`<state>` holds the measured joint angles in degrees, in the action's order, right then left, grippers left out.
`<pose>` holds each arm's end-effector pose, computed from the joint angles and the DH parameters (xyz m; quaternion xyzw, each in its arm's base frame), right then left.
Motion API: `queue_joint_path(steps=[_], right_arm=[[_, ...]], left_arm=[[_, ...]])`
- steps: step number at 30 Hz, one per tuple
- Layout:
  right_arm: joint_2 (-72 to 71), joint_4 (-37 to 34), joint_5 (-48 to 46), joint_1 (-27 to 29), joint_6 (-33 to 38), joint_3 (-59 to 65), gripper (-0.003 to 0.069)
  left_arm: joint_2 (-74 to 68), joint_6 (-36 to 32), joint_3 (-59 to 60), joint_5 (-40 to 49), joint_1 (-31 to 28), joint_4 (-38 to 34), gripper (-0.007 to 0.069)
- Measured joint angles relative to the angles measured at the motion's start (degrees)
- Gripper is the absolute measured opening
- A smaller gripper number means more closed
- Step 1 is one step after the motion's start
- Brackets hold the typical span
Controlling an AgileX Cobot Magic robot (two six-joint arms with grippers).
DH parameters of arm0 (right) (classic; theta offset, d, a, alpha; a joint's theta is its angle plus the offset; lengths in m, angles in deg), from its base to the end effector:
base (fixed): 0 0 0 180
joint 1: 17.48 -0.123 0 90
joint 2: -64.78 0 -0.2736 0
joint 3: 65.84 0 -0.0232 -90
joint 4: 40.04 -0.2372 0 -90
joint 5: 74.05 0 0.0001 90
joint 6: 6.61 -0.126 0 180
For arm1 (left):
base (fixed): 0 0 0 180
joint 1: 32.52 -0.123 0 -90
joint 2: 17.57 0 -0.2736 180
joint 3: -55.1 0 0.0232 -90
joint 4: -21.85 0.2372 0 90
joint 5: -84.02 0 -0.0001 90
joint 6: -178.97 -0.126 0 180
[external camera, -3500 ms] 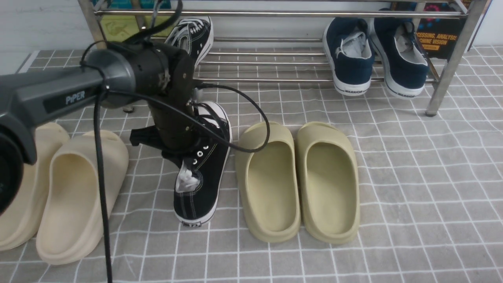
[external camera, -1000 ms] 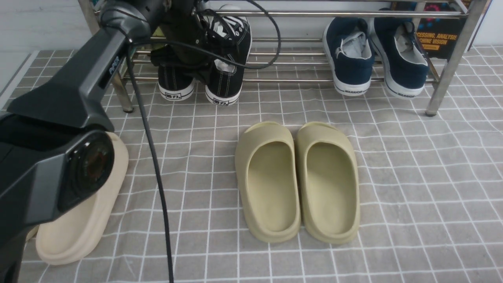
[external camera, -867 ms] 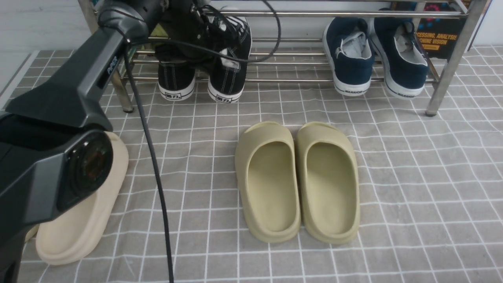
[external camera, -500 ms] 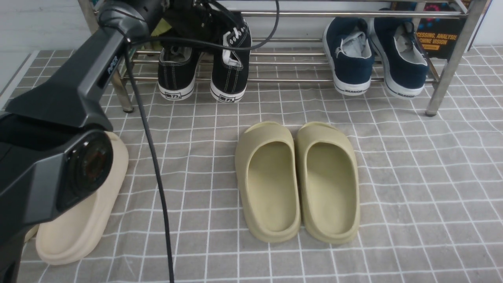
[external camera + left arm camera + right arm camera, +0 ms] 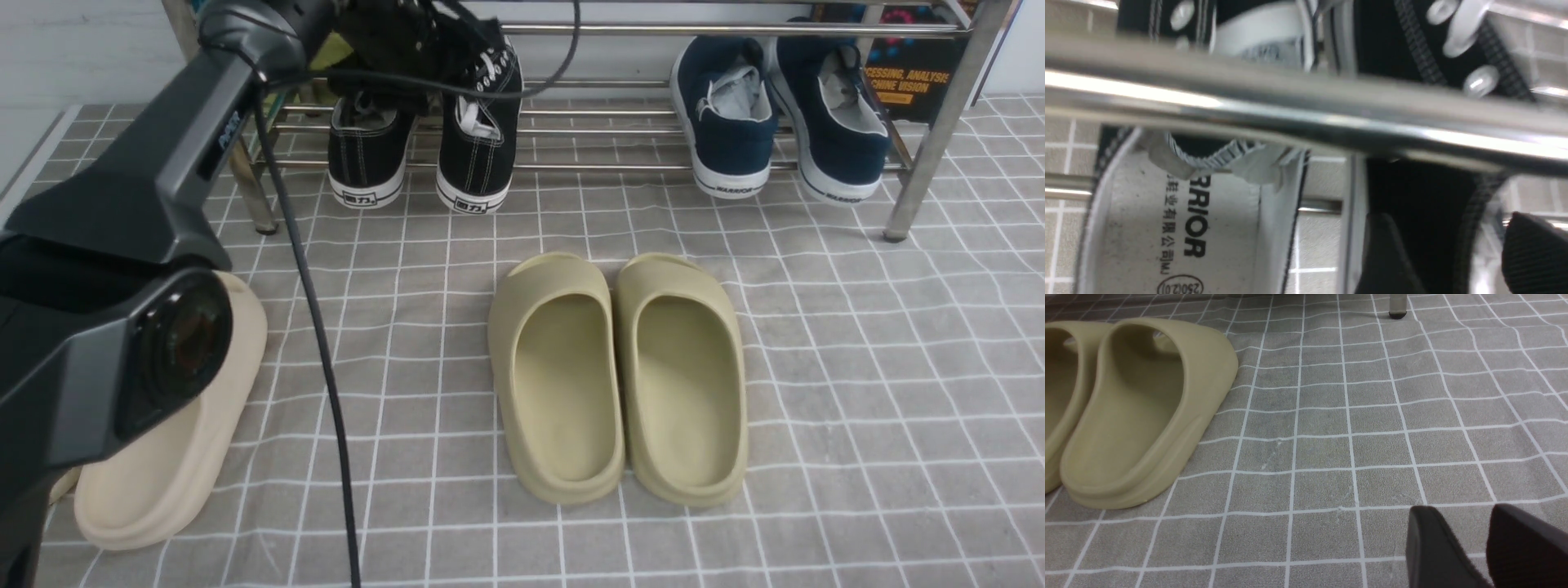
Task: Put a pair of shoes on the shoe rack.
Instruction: Use the left arm to put a shoe into the shoe rack
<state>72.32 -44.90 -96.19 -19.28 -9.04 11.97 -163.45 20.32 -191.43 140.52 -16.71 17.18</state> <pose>0.0833 0.0066 0.1635 0.0266 0.8055 0.0579 0.5891 0.5201 -0.1562 0.2530 -0.0528 0.9245 -0.1575 0.3432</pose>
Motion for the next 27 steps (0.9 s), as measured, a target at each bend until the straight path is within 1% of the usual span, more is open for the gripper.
queue_joint_path(steps=[1, 2, 3, 4, 5, 6, 7, 13, 17, 27], right_arm=[[0.0, 0.0, 0.0, 0.0, 0.0, 0.0, 0.0239], [0.0, 0.0, 0.0, 0.0, 0.0, 0.0, 0.0239], [0.0, 0.0, 0.0, 0.0, 0.0, 0.0, 0.0239], [0.0, 0.0, 0.0, 0.0, 0.0, 0.0, 0.0239], [0.0, 0.0, 0.0, 0.0, 0.0, 0.0, 0.0239], [0.0, 0.0, 0.0, 0.0, 0.0, 0.0, 0.0239], [0.0, 0.0, 0.0, 0.0, 0.0, 0.0, 0.0239], [0.0, 0.0, 0.0, 0.0, 0.0, 0.0, 0.0239], [0.0, 0.0, 0.0, 0.0, 0.0, 0.0, 0.0239], [0.0, 0.0, 0.0, 0.0, 0.0, 0.0, 0.0239]], left_arm=[[-1.01, -0.54, 0.0, 0.07, 0.0, -0.06, 0.0365], [-1.65, -0.69, 0.0, 0.12, 0.0, -0.06, 0.0314], [-2.06, -0.78, 0.0, 0.1, 0.0, -0.17, 0.023], [-2.46, -1.28, 0.0, 0.39, 0.0, 0.13, 0.0116], [-2.57, -1.59, 0.0, 0.51, -0.06, 0.27, 0.0068], [-2.63, -1.78, 0.0, 0.52, -0.06, 0.24, 0.0041], [-2.69, -2.64, 0.0, 0.59, -0.26, 0.18, -0.0014], [-2.12, -5.33, 0.2, 0.29, -0.16, -4.26, -0.0013], [-1.62, -5.53, 0.32, -1.16, 0.03, -5.15, -0.0013], [-1.75, -0.96, 0.32, -6.06, 0.03, -5.0, -0.0008]])
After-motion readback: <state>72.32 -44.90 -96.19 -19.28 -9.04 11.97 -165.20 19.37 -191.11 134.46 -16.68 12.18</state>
